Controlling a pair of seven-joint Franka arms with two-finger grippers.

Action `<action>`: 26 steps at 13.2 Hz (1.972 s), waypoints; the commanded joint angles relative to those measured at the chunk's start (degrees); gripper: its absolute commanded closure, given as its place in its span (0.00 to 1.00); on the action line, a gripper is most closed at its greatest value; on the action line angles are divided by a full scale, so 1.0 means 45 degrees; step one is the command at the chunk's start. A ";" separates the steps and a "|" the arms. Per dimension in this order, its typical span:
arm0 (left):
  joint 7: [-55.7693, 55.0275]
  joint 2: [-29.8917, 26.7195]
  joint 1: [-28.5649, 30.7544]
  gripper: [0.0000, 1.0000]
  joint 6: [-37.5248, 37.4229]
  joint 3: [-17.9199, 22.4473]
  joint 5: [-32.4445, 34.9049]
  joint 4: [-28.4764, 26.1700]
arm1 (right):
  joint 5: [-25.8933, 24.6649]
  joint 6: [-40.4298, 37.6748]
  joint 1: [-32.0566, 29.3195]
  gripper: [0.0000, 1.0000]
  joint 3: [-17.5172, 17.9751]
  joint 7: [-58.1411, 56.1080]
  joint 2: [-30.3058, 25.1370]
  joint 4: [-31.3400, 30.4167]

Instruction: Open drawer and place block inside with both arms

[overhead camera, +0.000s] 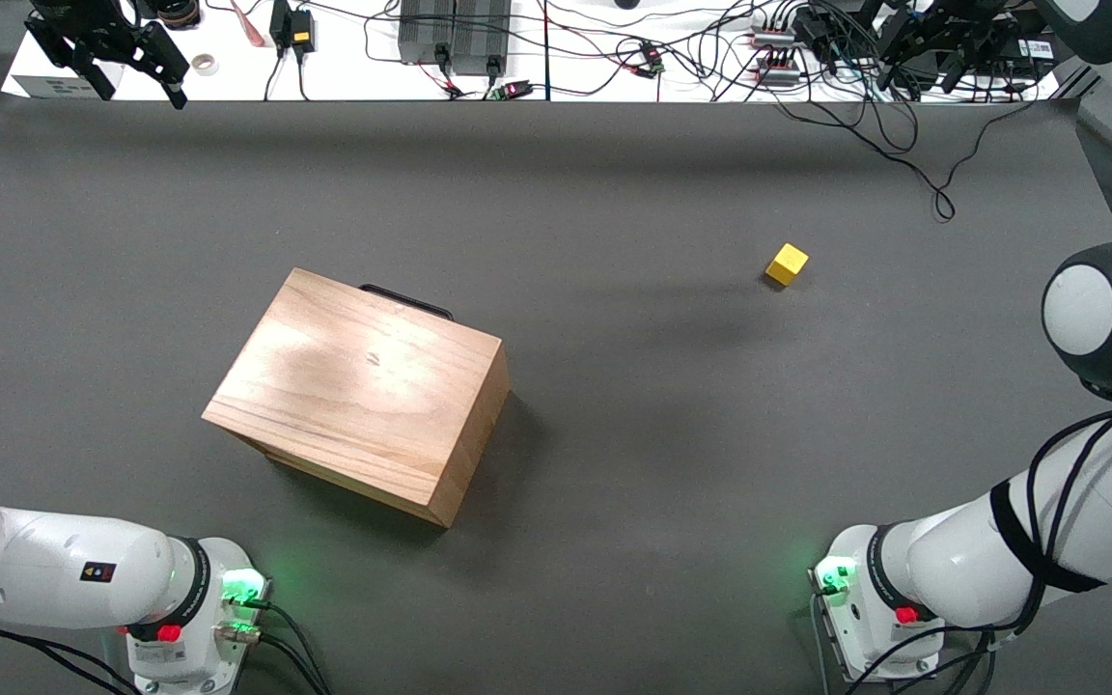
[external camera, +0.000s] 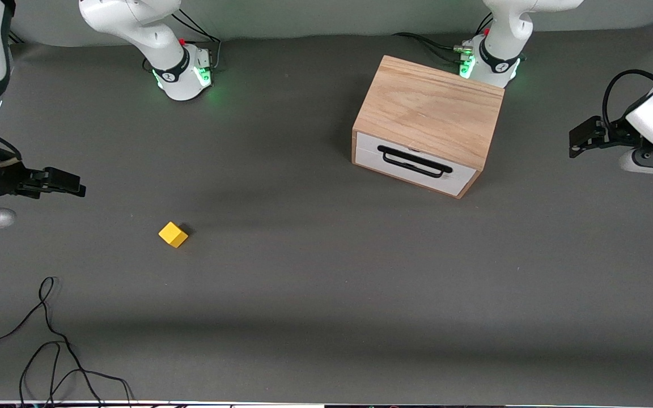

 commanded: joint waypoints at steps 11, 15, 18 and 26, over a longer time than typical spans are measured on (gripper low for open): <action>-0.0009 -0.0122 -0.0116 0.00 -0.0124 0.0022 -0.0026 -0.0069 | -0.0108 0.0343 0.0197 0.00 -0.0002 0.0071 -0.0204 -0.0631; -0.2112 -0.0161 -0.0292 0.00 -0.0398 -0.0755 -0.0026 0.0067 | -0.0108 0.1669 0.0508 0.00 0.0057 0.0032 -0.0360 -0.1782; -0.5001 -0.0161 -0.0292 0.00 -0.0379 -0.2082 -0.0026 0.0087 | -0.0108 0.3152 0.0529 0.00 0.0077 0.0032 -0.0360 -0.3148; -1.5565 0.0403 -0.0370 0.00 0.0050 -0.6127 -0.0026 0.0125 | -0.0089 0.8231 0.1154 0.00 0.0096 -0.0026 0.0146 -0.6763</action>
